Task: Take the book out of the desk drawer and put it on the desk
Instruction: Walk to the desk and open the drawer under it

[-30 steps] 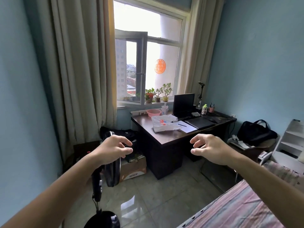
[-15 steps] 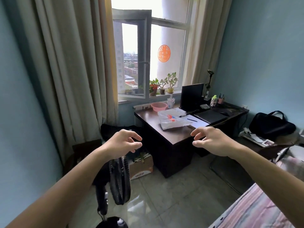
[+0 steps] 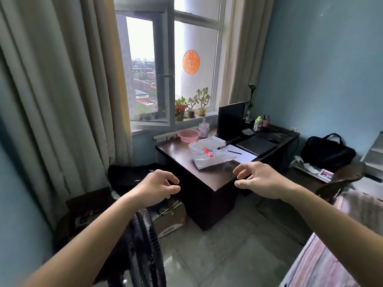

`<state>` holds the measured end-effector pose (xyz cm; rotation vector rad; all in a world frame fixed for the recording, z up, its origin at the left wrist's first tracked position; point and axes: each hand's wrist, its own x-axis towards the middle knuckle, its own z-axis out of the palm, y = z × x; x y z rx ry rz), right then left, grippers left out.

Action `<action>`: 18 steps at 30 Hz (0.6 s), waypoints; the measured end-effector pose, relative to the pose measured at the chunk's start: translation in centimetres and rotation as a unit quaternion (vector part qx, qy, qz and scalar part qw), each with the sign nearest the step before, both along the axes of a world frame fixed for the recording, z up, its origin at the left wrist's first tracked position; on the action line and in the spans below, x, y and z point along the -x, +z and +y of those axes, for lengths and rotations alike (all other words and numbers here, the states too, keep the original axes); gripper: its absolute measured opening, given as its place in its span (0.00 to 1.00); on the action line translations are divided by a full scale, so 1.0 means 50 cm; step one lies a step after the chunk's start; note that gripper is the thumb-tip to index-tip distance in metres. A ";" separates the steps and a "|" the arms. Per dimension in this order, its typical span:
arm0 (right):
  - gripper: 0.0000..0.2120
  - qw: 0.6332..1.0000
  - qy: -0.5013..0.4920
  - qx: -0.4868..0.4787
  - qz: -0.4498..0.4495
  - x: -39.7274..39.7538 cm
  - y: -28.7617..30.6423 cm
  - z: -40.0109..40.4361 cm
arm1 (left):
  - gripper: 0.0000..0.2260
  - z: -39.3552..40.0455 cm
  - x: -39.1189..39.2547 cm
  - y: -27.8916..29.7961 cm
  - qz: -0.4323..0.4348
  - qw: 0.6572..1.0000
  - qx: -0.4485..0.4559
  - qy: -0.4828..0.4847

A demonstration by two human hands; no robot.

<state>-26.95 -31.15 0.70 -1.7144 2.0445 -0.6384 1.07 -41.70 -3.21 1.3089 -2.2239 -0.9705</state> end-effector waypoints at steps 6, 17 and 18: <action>0.15 1.000 0.007 0.005 0.004 0.031 -0.010 -0.119 | 0.13 -0.111 0.035 -0.013 -0.038 0.999 0.022 0.026; 0.13 0.996 0.082 -0.016 0.018 0.240 -0.113 -0.441 | 0.19 -0.323 0.186 -0.060 -0.098 0.993 0.032 0.053; 0.13 0.995 0.094 -0.017 0.024 0.266 -0.117 -0.477 | 0.20 -0.345 0.207 -0.061 -0.100 0.993 0.029 0.059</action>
